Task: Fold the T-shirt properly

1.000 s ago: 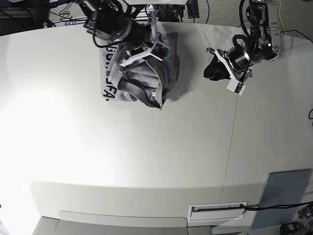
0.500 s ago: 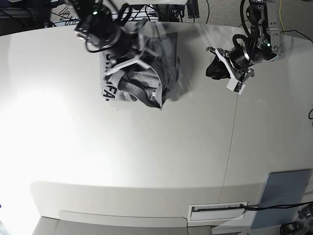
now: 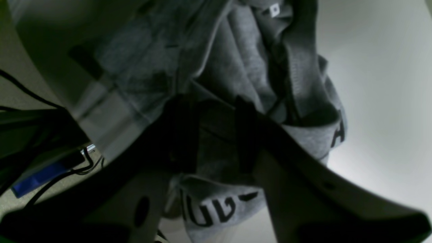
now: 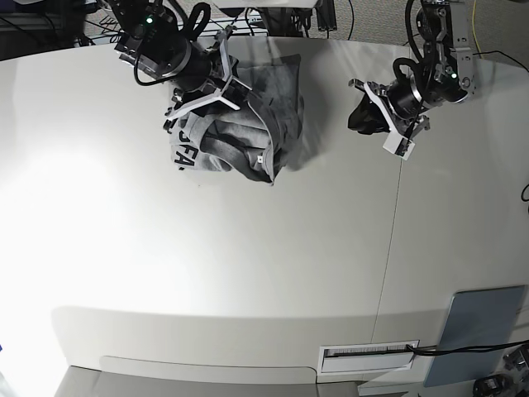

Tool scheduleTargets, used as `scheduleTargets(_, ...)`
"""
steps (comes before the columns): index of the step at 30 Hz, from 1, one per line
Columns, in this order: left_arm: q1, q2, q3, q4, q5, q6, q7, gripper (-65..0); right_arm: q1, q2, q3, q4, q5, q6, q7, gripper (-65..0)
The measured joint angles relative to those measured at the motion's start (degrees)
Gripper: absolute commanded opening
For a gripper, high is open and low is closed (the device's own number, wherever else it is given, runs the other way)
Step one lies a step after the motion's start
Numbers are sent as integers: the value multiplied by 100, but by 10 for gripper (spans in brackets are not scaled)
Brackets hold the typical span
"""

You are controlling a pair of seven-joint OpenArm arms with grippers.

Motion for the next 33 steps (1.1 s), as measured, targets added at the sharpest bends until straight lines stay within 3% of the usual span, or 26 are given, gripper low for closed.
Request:
scheduleTargets(4, 0, 2, 0, 0, 0, 0, 0, -514, -4, -7, -4, 0, 450, 4, 0, -460)
scheduleTargets(33, 0, 0, 0, 0, 0, 0, 0, -514, 13, -35, -4, -485, 407, -2, 127, -461)
